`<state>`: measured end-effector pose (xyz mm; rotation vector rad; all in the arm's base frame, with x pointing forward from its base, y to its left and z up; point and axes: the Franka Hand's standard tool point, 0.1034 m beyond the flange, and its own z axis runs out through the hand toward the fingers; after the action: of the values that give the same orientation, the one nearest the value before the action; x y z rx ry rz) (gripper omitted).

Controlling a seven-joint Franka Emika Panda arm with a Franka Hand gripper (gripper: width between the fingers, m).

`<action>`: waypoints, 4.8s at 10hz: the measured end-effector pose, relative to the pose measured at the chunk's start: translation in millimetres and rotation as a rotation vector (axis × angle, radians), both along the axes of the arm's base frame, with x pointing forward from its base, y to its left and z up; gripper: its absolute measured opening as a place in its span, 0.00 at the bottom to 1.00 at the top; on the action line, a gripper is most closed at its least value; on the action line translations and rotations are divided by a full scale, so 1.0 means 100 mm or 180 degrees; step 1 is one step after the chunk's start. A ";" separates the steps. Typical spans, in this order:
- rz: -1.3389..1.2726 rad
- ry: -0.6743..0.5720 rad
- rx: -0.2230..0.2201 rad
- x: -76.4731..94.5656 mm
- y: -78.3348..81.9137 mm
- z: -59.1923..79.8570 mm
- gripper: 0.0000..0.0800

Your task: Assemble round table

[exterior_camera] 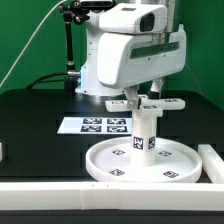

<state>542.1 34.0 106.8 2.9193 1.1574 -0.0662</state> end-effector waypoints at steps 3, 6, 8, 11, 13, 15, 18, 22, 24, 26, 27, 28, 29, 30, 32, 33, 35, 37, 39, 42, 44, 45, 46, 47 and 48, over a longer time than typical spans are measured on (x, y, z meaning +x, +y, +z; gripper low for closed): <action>-0.0982 0.0007 0.0021 -0.01 0.02 -0.01 0.56; -0.2315 0.0180 0.0179 -0.05 0.04 -0.02 0.56; -0.2622 0.0188 0.0161 -0.05 0.05 -0.02 0.56; -0.3330 0.0194 0.0144 -0.05 0.06 -0.02 0.56; -0.4131 0.0188 0.0232 -0.05 0.05 -0.03 0.56; -0.5090 0.0212 0.0331 -0.03 0.05 -0.04 0.56; -0.5883 0.0292 0.0315 -0.02 0.05 -0.04 0.56; -0.6575 0.0367 0.0310 -0.02 0.04 -0.04 0.56; -0.7391 0.0441 0.0459 0.00 0.03 -0.05 0.56; -0.8156 0.0444 0.0553 0.01 0.04 -0.05 0.56; -0.8372 0.0482 0.0557 0.02 0.04 -0.05 0.56; -0.8586 0.0538 0.0569 0.02 0.03 -0.05 0.56; -0.8621 0.0549 0.0573 0.02 0.03 -0.05 0.56; -0.8538 0.0540 0.0581 0.02 0.03 -0.04 0.56; -0.8430 0.0605 0.0725 0.06 0.04 0.14 0.77; -0.8431 0.0640 0.0817 0.07 0.05 0.24 0.80; -0.8318 0.0635 0.0851 0.08 0.06 0.26 0.81; -0.8112 0.0591 0.0838 0.07 0.07 0.25 0.81; -0.7032 0.0387 0.0634 0.04 0.19 0.22 0.81; -0.6537 0.0322 0.0626 0.00 0.33 0.23 0.81; -0.6009 0.0246 0.0649 0.00 0.33 0.22 0.81; -0.5911 0.0233 0.0653 0.00 0.33 0.22 0.81; -0.5585 0.0187 0.0667 0.00 0.33 0.22 0.81; -0.5397 0.0159 0.0669 0.00 0.33 0.22 0.81; -0.4649 0.0025 0.0619 0.00 0.31 0.22 0.81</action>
Offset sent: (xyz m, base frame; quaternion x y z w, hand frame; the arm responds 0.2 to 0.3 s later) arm -0.0053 0.0033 -0.0020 0.0575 -0.0008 0.3585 0.9317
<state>542.2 65.1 128.9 3.1309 -1.1538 0.0456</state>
